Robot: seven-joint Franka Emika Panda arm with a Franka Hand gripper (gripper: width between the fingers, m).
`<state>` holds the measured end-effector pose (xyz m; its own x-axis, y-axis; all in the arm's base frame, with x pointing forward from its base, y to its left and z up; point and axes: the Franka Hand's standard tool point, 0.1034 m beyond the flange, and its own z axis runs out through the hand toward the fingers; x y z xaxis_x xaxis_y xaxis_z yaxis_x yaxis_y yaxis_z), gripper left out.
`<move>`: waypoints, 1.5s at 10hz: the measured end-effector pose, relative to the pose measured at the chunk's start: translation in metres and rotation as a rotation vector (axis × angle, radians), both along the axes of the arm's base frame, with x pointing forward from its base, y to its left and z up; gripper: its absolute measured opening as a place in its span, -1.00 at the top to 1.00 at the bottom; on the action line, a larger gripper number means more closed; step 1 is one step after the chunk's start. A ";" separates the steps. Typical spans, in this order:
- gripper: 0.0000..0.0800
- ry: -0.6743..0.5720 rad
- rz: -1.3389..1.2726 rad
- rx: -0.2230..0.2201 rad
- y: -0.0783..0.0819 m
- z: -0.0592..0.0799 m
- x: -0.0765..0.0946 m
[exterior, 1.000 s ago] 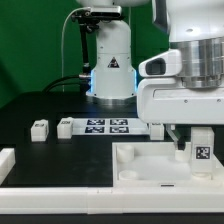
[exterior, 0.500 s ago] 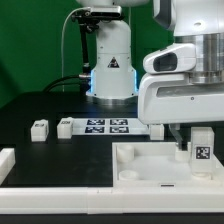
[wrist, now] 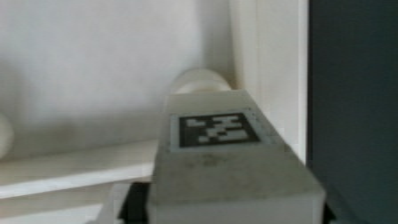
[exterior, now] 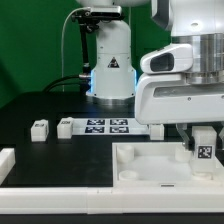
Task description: Assemble one leg
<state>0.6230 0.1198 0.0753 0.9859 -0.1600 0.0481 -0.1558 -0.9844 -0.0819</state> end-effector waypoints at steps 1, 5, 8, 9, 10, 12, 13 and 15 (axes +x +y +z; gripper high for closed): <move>0.26 -0.004 -0.027 0.003 0.000 0.000 0.001; 0.26 0.018 -0.564 0.041 -0.005 -0.002 0.001; 0.26 0.051 -0.990 0.075 -0.003 -0.002 0.000; 0.26 0.064 -1.125 0.090 0.000 -0.001 0.000; 0.26 0.073 -1.244 0.100 0.002 -0.001 0.000; 0.26 0.090 -1.364 0.118 0.004 -0.001 0.000; 0.26 0.089 -1.348 0.117 0.004 -0.001 0.000; -0.52 0.085 -1.302 0.114 0.004 -0.001 0.000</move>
Offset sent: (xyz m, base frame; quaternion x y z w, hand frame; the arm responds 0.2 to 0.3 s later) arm -0.0016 -0.0015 -0.0017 -0.0178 0.0038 0.2911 0.9565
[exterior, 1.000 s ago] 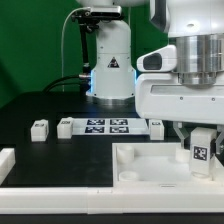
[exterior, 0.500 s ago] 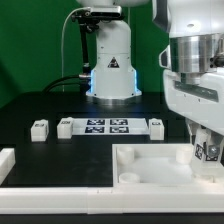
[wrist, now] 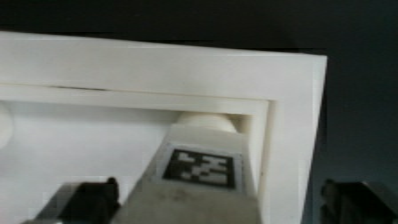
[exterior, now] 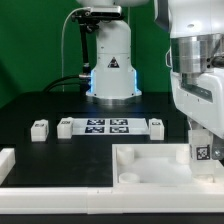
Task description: Assemble one leg
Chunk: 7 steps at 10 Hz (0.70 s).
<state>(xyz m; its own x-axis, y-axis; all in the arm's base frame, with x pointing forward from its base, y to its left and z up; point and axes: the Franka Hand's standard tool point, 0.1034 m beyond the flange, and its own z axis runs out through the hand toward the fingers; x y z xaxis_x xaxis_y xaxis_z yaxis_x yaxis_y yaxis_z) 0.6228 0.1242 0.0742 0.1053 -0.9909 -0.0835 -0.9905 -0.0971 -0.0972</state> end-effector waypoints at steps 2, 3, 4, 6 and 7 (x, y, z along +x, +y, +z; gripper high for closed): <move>-0.59 -0.020 0.215 -0.020 0.000 0.000 0.000; -0.62 -0.033 0.359 -0.033 -0.001 -0.001 0.000; -0.62 -0.043 0.478 -0.044 -0.001 -0.001 -0.001; -0.62 -0.061 0.678 -0.063 0.001 -0.003 -0.003; -0.62 -0.075 0.816 -0.079 0.001 -0.003 -0.003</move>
Offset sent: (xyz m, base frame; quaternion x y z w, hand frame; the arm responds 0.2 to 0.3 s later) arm -0.0067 0.0023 -0.0005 0.0067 -0.0018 -0.3038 0.9527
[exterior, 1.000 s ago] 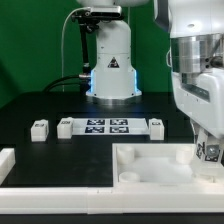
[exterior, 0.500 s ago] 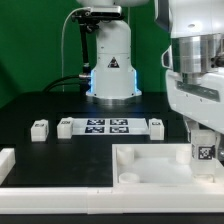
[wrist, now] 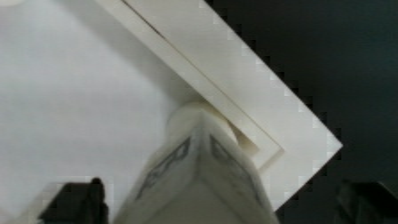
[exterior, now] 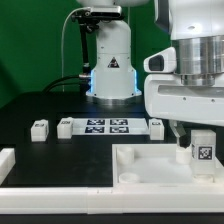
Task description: Assemble one leg
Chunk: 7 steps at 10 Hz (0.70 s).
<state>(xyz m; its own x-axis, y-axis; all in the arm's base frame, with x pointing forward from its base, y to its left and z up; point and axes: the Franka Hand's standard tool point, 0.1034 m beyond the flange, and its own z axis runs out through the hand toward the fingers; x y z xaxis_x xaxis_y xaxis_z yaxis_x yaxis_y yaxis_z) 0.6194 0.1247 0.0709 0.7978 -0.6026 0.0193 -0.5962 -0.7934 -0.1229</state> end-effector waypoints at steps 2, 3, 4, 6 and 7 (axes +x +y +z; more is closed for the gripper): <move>-0.62 -0.025 0.283 -0.037 -0.002 0.000 0.000; -0.62 -0.060 0.386 -0.058 -0.003 0.000 0.004; -0.62 -0.075 0.548 -0.089 -0.005 0.000 0.004; -0.62 -0.080 0.643 -0.106 -0.008 0.000 0.005; -0.31 -0.080 0.639 -0.105 -0.008 0.000 0.005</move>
Offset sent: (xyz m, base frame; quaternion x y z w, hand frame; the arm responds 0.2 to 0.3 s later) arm 0.0073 -0.0045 0.0033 -0.0097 0.0437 -0.3260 0.9443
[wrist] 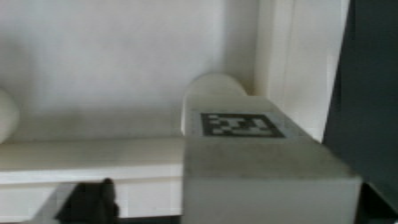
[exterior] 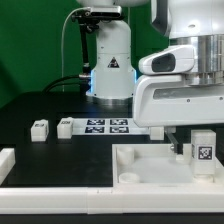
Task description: Assemble one leg
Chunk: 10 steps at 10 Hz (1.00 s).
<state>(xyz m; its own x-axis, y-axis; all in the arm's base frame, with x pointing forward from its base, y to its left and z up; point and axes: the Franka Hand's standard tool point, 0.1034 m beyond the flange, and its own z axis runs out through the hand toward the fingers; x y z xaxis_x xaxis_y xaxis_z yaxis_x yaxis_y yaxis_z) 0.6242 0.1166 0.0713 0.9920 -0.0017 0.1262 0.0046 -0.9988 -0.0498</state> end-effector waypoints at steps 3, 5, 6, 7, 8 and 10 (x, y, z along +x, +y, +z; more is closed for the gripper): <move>0.27 0.000 0.000 0.000 0.000 0.000 0.000; 0.27 0.003 -0.048 0.007 0.000 0.000 0.000; 0.27 0.007 -0.117 0.019 0.000 -0.001 0.000; 0.27 0.016 -0.270 0.043 -0.001 -0.001 0.000; 0.27 0.025 -0.421 0.068 -0.002 -0.001 0.000; 0.27 0.044 -0.709 0.102 -0.003 -0.001 0.000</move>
Offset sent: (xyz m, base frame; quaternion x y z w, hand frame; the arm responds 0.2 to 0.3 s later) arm 0.0000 0.0000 0.0000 0.0000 0.0000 0.0000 1.0000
